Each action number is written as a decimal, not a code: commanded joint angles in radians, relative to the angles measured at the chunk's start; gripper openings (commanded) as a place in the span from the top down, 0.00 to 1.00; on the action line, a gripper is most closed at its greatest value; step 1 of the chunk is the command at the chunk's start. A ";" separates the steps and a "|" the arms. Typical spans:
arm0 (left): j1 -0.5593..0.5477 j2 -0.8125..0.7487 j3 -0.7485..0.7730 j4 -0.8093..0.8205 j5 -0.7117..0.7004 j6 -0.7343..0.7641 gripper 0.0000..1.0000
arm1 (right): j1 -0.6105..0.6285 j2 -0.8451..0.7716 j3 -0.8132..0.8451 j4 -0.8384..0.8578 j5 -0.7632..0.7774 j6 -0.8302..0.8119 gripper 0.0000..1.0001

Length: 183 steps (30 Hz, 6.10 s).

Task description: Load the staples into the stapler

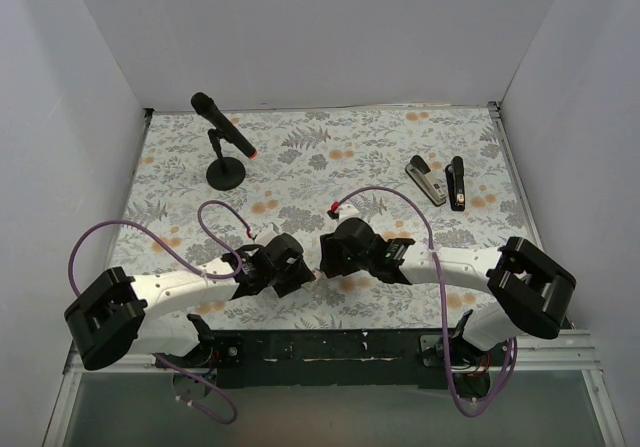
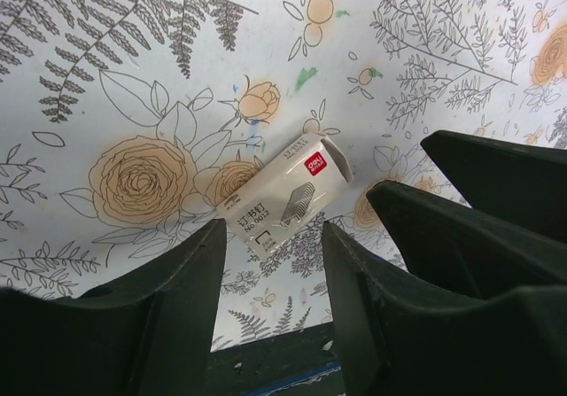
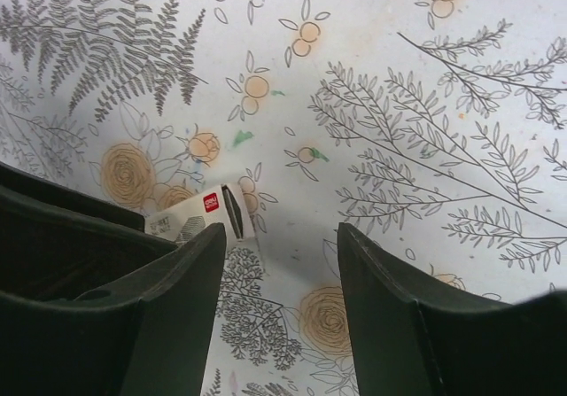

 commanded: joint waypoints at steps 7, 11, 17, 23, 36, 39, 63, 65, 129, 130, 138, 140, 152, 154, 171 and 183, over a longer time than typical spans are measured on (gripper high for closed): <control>0.041 0.016 0.006 0.049 0.012 -0.052 0.54 | -0.029 -0.052 -0.052 0.077 -0.022 0.013 0.38; 0.065 0.016 0.023 0.055 0.007 -0.015 0.54 | -0.040 -0.038 -0.055 0.108 -0.103 0.005 0.40; 0.098 -0.005 0.074 -0.007 -0.008 0.030 0.53 | -0.083 -0.012 -0.058 0.137 -0.219 -0.026 0.43; 0.098 -0.037 0.037 -0.033 0.071 -0.029 0.53 | -0.130 0.016 -0.052 0.158 -0.310 -0.101 0.52; 0.087 -0.001 0.023 0.019 0.134 -0.036 0.61 | -0.167 0.108 0.001 0.177 -0.453 -0.201 0.65; 0.085 0.002 0.019 0.022 0.136 -0.036 0.62 | -0.167 0.128 0.006 0.181 -0.470 -0.204 0.67; 0.087 0.009 0.032 -0.045 0.125 -0.029 0.62 | -0.180 0.158 0.043 0.210 -0.545 -0.216 0.69; 0.085 0.018 0.034 -0.045 0.130 -0.026 0.62 | -0.180 0.164 0.043 0.204 -0.534 -0.216 0.69; 0.085 -0.036 -0.083 0.183 0.036 -0.107 0.64 | -0.094 0.037 -0.077 0.135 -0.108 0.065 0.99; 0.087 -0.034 -0.093 0.199 0.039 -0.107 0.65 | -0.094 0.036 -0.077 0.137 -0.108 0.066 0.99; 0.087 -0.010 -0.110 0.306 0.054 -0.098 0.67 | -0.091 0.020 -0.080 0.141 -0.105 0.069 0.99; 0.085 -0.002 -0.104 0.309 0.056 -0.093 0.68 | -0.088 0.017 -0.080 0.143 -0.100 0.071 0.99; 0.085 0.042 -0.087 0.240 0.079 -0.132 0.73 | -0.083 0.011 -0.078 0.146 -0.088 0.071 0.99; 0.085 0.044 -0.084 0.252 0.079 -0.119 0.73 | -0.083 0.013 -0.078 0.146 -0.088 0.071 0.99; 0.085 0.055 -0.084 0.299 0.097 -0.113 0.82 | -0.080 0.019 -0.077 0.154 -0.089 0.069 0.99; 0.085 -0.001 -0.115 0.300 0.081 -0.138 1.00 | -0.080 0.005 -0.083 0.134 -0.057 0.063 0.99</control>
